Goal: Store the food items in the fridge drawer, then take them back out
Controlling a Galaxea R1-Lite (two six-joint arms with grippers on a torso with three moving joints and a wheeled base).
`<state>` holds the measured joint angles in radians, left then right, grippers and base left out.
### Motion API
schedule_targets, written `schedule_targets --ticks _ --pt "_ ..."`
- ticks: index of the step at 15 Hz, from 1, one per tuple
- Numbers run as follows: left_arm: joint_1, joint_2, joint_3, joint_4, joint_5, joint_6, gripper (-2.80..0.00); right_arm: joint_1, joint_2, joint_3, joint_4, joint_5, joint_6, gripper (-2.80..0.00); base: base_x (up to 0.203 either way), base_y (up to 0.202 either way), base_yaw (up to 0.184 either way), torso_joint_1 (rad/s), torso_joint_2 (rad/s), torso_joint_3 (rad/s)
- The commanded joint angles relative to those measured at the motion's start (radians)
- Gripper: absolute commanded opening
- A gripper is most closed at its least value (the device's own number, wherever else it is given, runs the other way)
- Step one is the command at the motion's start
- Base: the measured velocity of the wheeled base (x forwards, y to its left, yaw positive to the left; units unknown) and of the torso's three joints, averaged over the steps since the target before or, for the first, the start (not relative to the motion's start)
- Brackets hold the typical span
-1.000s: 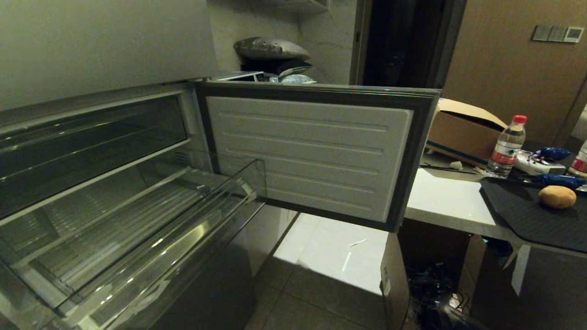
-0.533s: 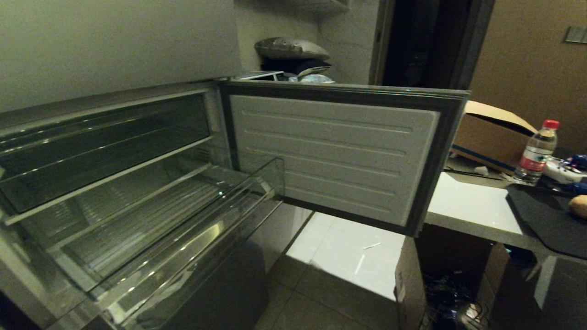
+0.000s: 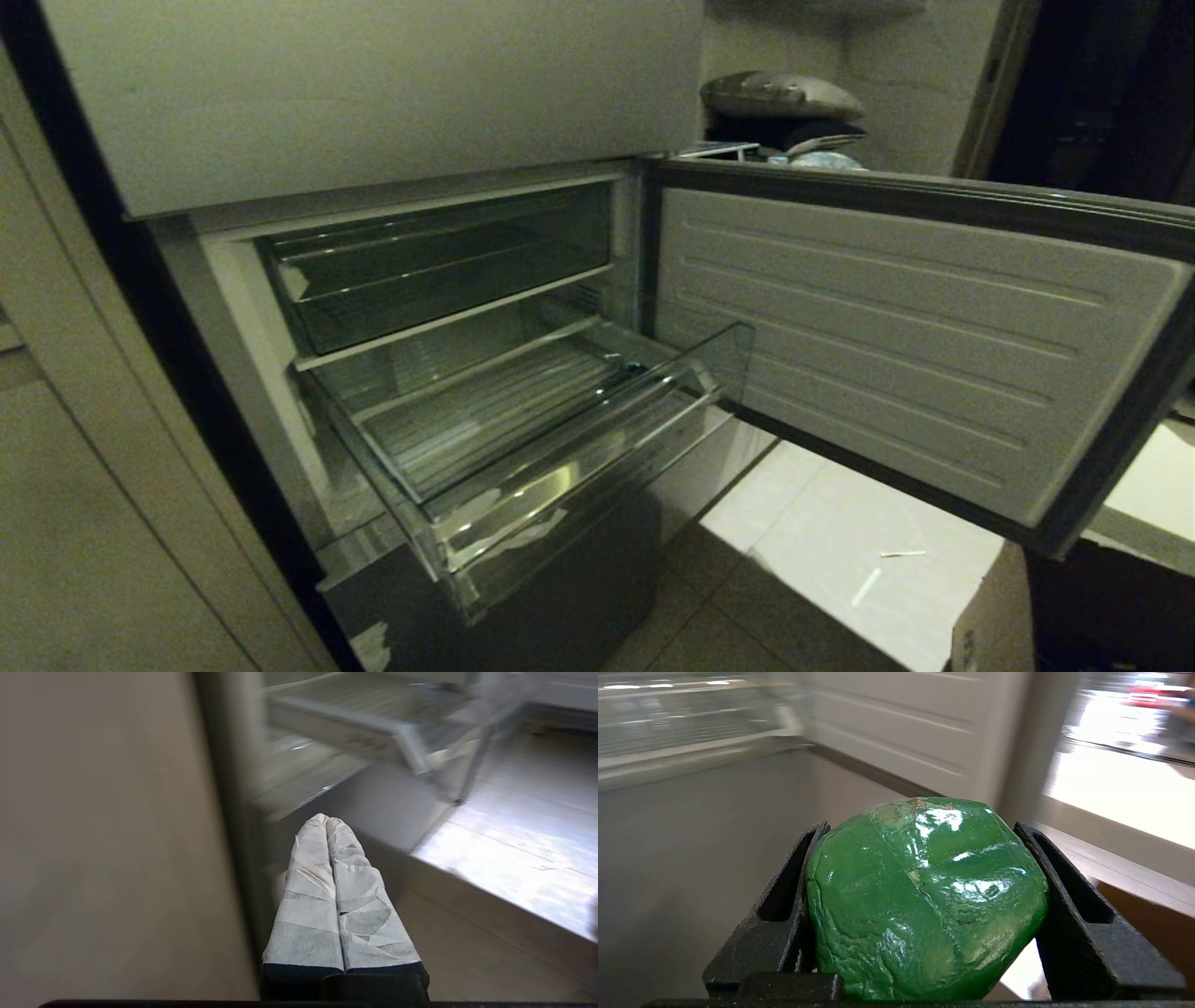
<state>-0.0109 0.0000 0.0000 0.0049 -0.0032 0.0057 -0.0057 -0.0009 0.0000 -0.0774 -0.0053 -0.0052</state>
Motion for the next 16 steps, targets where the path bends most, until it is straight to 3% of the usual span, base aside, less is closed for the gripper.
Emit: schedule_targets --ticks 1,16 --pt "0.000 0.002 0.000 0.001 0.000 0.000 -2.80 0.000 -0.001 0.031 -0.001 -0.001 -0.001 -2.80 0.003 -0.007 0.179 0.006 0.00 -0.004" --pt "0.000 0.002 0.000 0.000 0.000 0.000 -2.80 0.000 -0.001 0.031 -0.002 -0.005 0.016 -2.80 0.000 -0.008 0.177 0.002 0.00 0.002"
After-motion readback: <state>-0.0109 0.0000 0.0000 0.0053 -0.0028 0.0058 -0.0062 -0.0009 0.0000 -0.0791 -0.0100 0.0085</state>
